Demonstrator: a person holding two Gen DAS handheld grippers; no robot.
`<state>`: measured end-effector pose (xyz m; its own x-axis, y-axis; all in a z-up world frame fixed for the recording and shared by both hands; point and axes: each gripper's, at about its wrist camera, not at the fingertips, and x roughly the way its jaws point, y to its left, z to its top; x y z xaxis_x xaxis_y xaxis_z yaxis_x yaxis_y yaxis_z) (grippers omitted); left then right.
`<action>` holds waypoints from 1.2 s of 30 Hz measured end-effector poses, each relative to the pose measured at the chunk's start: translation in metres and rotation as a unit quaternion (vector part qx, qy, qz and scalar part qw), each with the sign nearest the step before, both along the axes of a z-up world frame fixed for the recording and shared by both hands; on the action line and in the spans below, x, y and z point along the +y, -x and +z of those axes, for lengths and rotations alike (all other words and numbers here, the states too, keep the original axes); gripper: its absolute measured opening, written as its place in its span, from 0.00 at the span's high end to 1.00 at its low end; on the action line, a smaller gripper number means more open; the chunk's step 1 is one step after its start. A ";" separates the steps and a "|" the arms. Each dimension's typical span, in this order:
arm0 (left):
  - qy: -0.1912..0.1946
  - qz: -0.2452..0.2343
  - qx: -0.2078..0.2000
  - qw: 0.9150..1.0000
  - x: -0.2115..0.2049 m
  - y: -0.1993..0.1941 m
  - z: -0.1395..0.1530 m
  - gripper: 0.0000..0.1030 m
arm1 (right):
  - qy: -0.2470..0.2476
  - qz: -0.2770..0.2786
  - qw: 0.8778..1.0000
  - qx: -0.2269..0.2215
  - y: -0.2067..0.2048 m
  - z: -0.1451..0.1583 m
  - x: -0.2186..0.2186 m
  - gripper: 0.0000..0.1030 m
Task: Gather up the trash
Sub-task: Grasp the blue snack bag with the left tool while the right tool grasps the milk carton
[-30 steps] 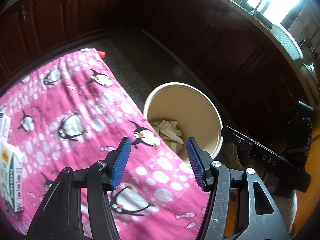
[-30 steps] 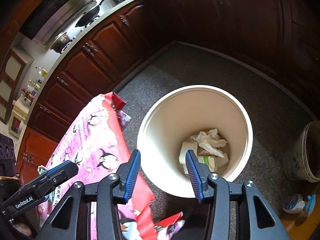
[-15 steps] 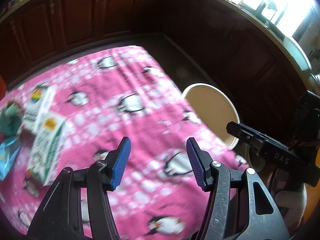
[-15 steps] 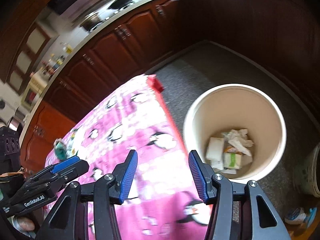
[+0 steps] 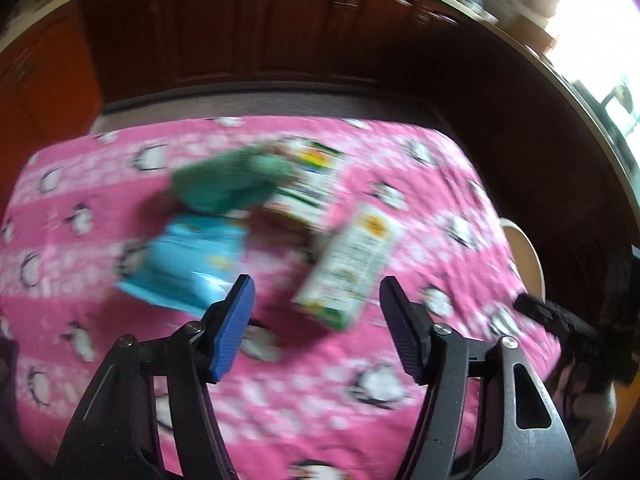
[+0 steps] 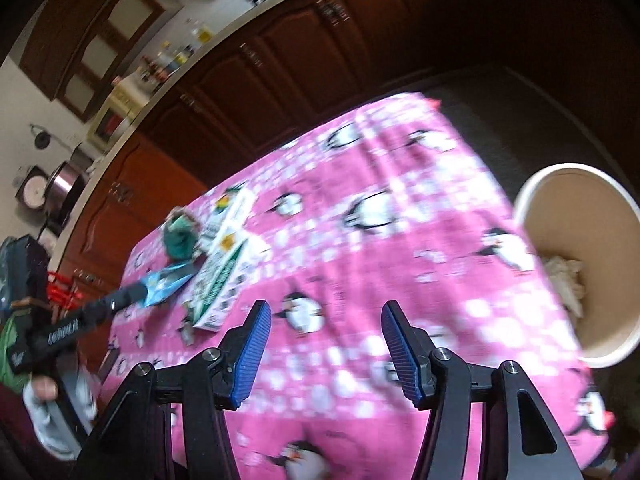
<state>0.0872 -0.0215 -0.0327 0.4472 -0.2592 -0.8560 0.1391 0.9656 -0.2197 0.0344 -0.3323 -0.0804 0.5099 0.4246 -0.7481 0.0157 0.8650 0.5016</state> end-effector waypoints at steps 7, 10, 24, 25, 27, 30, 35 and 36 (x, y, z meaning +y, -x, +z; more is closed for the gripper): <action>0.008 0.074 0.036 0.997 0.077 -0.037 -0.023 0.36 | -0.014 0.047 0.999 0.021 -0.032 -0.011 0.067 0.40; 0.013 0.093 0.062 0.994 0.094 -0.049 -0.044 0.36 | -0.019 0.059 0.998 0.033 -0.048 -0.017 0.094 0.40; 0.040 0.063 0.116 0.990 0.083 -0.036 -0.090 0.36 | 0.044 0.062 0.995 0.070 -0.112 -0.047 0.156 0.36; 0.041 0.058 0.120 0.990 0.080 -0.037 -0.092 0.36 | 0.045 0.071 0.994 0.065 -0.113 -0.048 0.158 0.36; 0.038 0.050 0.119 0.991 0.076 -0.035 -0.092 0.37 | 0.051 0.107 0.991 0.061 -0.113 -0.046 0.158 0.44; 0.042 0.045 0.112 0.992 0.073 -0.030 -0.088 0.48 | 0.056 0.144 0.986 0.061 -0.108 -0.032 0.146 0.70; 0.050 0.041 0.115 0.991 0.067 -0.020 -0.090 0.54 | 0.075 0.129 0.987 0.054 -0.104 -0.024 0.118 0.70; 0.050 0.042 0.113 0.991 0.067 -0.020 -0.090 0.54 | 0.058 0.116 0.990 0.048 -0.104 -0.023 0.116 0.60</action>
<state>0.1068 0.0452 -0.1225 0.2713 -0.3179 -0.9085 -0.0052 0.9434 -0.3316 0.1379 -0.2166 -0.1033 0.3320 0.4304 -0.8394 -0.1472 0.9026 0.4045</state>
